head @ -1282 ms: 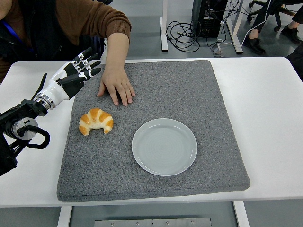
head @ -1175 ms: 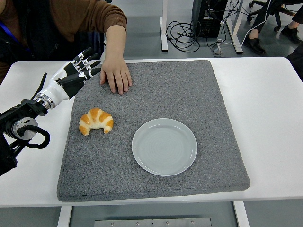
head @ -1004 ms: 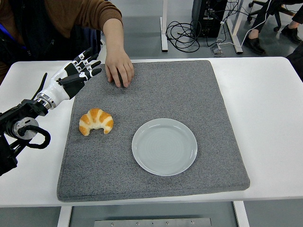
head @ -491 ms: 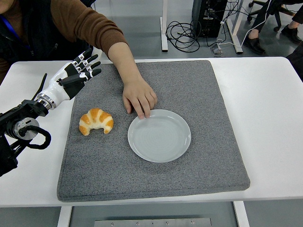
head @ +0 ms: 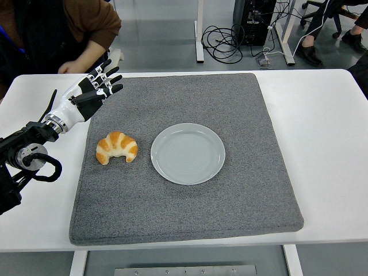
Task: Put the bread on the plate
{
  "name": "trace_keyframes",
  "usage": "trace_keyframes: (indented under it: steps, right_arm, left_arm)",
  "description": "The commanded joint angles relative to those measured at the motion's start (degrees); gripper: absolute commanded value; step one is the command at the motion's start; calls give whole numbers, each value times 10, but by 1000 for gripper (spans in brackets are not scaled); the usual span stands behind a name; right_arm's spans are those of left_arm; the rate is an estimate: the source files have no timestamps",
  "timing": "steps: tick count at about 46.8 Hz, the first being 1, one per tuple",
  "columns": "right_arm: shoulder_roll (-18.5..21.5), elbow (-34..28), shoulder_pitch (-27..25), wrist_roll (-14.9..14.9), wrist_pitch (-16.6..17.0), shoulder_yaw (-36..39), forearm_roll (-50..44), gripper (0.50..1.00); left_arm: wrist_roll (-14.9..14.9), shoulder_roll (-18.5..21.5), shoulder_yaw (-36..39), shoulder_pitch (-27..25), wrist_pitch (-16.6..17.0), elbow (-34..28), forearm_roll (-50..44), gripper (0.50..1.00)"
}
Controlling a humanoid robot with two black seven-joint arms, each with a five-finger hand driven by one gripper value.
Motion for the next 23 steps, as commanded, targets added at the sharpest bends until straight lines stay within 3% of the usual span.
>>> trace_keyframes:
  steps: [1, 23]
  right_arm:
    - [0, 0, 0, 0, 0, 0, 0, 1000]
    - [0, 0, 1, 0, 0, 0, 0, 1000]
  left_arm:
    - [0, 0, 0, 0, -1, 0, 1, 984]
    - [0, 2, 2, 0, -1, 0, 7, 983]
